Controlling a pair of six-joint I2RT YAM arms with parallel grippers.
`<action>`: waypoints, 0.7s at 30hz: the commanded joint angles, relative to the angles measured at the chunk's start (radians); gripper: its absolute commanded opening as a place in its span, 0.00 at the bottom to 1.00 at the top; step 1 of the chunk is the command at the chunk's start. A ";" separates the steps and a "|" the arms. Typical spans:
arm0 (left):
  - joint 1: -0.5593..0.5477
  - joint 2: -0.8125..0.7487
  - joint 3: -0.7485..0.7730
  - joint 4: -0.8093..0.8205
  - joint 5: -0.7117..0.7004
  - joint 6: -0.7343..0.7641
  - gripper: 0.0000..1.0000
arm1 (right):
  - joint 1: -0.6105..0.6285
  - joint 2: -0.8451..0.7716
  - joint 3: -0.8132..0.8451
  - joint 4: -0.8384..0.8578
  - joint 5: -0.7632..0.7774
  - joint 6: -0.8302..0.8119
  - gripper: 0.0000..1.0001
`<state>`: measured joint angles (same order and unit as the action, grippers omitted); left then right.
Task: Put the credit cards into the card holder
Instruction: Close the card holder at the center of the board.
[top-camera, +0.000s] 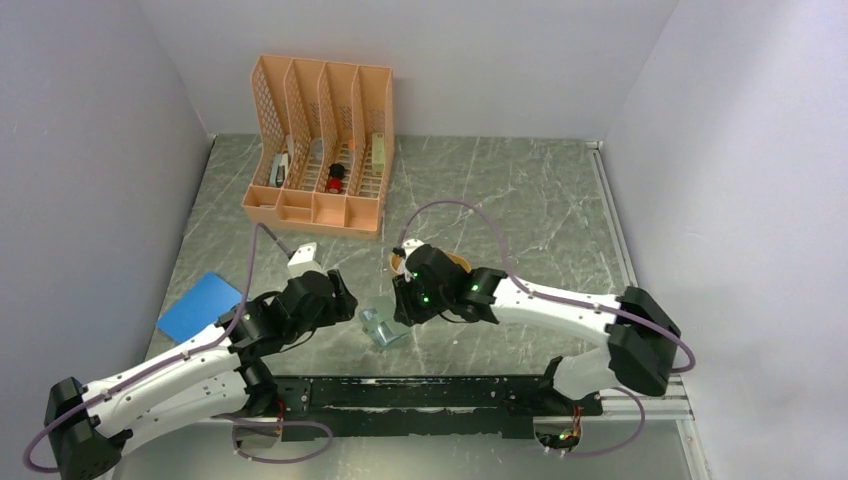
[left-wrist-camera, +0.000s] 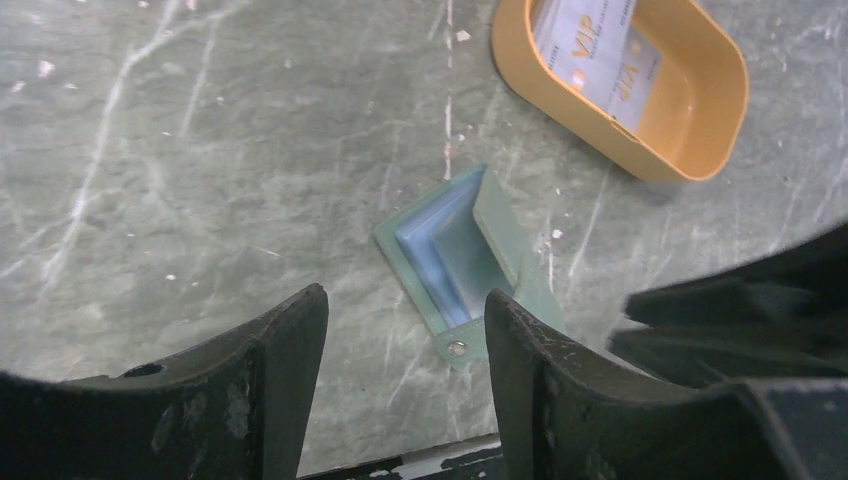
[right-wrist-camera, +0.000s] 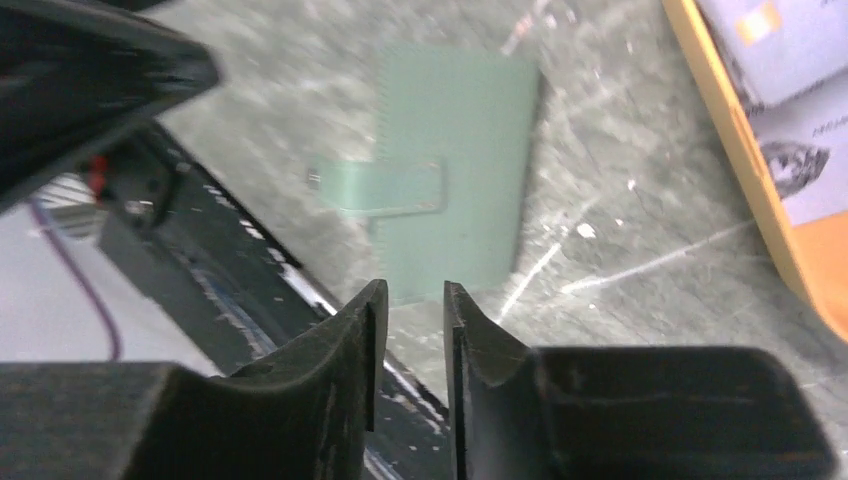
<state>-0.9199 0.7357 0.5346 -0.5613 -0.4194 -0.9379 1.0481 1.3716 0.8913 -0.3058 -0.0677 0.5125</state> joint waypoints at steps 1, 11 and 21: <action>0.000 0.036 -0.018 0.102 0.096 0.032 0.65 | -0.001 0.081 -0.014 0.040 0.042 -0.001 0.29; 0.000 0.139 -0.074 0.195 0.176 0.027 0.68 | 0.036 0.219 0.006 0.093 0.025 0.000 0.26; 0.000 0.198 -0.094 0.258 0.194 0.027 0.68 | 0.087 0.312 0.032 0.080 0.106 0.009 0.31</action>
<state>-0.9199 0.9085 0.4549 -0.3679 -0.2531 -0.9203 1.1118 1.6386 0.9001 -0.2214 -0.0227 0.5159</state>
